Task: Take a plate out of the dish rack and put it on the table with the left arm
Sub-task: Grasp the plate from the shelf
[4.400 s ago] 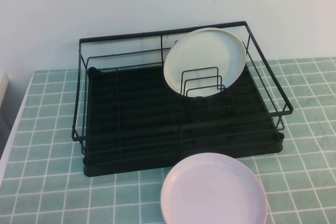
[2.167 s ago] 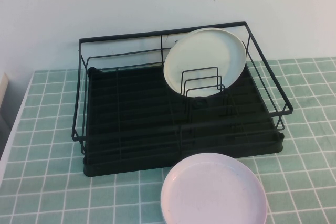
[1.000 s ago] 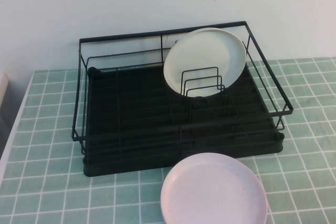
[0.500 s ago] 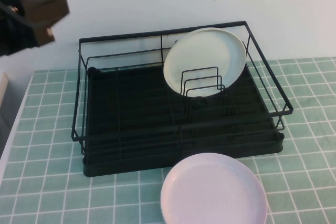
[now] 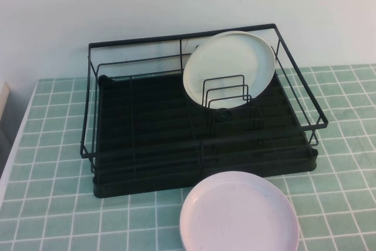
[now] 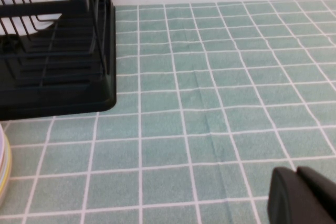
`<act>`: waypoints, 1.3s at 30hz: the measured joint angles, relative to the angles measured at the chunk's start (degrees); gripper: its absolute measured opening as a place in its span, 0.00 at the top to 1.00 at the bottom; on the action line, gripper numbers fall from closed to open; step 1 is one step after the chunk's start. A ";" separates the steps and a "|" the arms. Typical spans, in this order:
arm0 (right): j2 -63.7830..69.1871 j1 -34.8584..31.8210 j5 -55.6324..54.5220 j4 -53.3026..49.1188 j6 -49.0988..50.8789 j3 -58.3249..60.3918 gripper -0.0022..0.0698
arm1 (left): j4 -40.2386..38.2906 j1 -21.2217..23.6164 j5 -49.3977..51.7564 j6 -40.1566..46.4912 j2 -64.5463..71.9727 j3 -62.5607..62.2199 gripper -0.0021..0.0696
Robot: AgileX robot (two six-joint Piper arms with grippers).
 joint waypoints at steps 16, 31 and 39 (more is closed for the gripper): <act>0.00 0.00 0.00 0.00 0.00 0.00 0.97 | -38.70 0.00 42.40 62.46 -1.41 7.87 0.97; 0.00 0.00 0.00 0.00 0.00 0.00 0.97 | -86.81 -13.58 46.09 111.88 -0.40 8.77 0.97; 0.00 0.00 0.00 0.00 0.00 0.00 0.97 | -89.93 -16.91 44.93 116.48 10.32 2.82 0.97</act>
